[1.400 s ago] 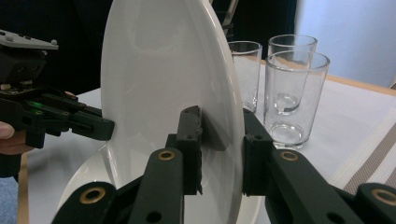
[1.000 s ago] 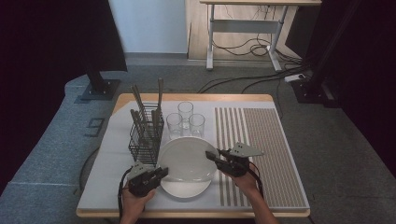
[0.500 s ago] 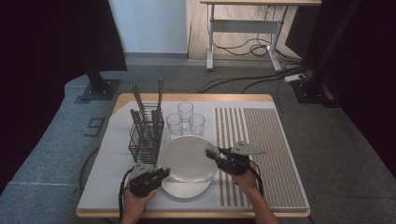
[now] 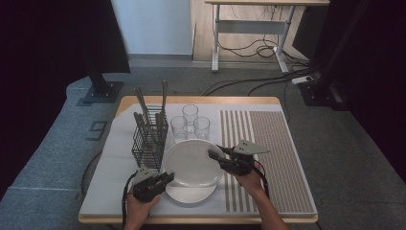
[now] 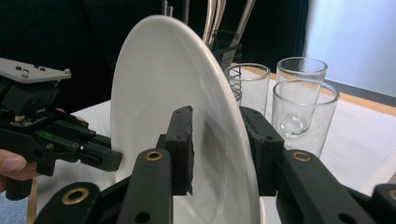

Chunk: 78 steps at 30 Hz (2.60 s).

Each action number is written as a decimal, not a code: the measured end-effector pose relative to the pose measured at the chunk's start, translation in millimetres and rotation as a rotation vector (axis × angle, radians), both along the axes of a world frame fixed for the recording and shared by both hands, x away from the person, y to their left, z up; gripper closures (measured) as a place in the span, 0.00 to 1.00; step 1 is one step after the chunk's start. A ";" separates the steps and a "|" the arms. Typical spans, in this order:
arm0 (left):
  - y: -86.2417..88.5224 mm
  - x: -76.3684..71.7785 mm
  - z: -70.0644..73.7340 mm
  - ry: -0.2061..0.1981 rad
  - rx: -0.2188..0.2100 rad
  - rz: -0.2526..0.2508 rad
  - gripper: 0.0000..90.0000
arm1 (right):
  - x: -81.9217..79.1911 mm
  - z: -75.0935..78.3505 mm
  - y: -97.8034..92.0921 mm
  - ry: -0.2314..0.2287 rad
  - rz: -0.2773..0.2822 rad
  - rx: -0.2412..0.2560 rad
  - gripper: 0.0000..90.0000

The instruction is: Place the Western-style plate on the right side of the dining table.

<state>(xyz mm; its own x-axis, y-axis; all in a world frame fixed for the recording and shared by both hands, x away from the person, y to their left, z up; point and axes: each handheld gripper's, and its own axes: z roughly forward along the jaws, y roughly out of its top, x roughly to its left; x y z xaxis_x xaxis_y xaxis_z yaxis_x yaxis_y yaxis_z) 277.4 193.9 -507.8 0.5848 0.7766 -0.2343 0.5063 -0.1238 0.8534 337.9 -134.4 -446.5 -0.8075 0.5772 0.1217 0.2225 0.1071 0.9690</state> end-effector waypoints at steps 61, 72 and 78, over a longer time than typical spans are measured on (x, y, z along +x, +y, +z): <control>3.1 3.3 -3.1 0.026 -0.009 0.039 0.70 | 16.0 21.0 -5.6 0.070 0.022 -0.046 0.95; 3.1 2.7 -3.7 0.029 -0.002 0.036 0.69 | 14.4 24.4 -9.2 0.043 -0.011 -0.046 0.95; 3.2 2.7 -4.0 0.030 -0.003 0.035 0.69 | 15.3 27.1 -13.0 0.046 -0.031 -0.024 0.95</control>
<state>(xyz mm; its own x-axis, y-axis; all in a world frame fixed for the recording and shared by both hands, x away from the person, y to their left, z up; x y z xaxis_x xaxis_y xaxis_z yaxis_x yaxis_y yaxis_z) 280.1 197.1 -511.7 0.5502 0.7957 -0.2533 0.5353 -0.1033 0.8383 353.2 -147.4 -419.4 -0.7833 0.6048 0.1436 0.2701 0.1230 0.9549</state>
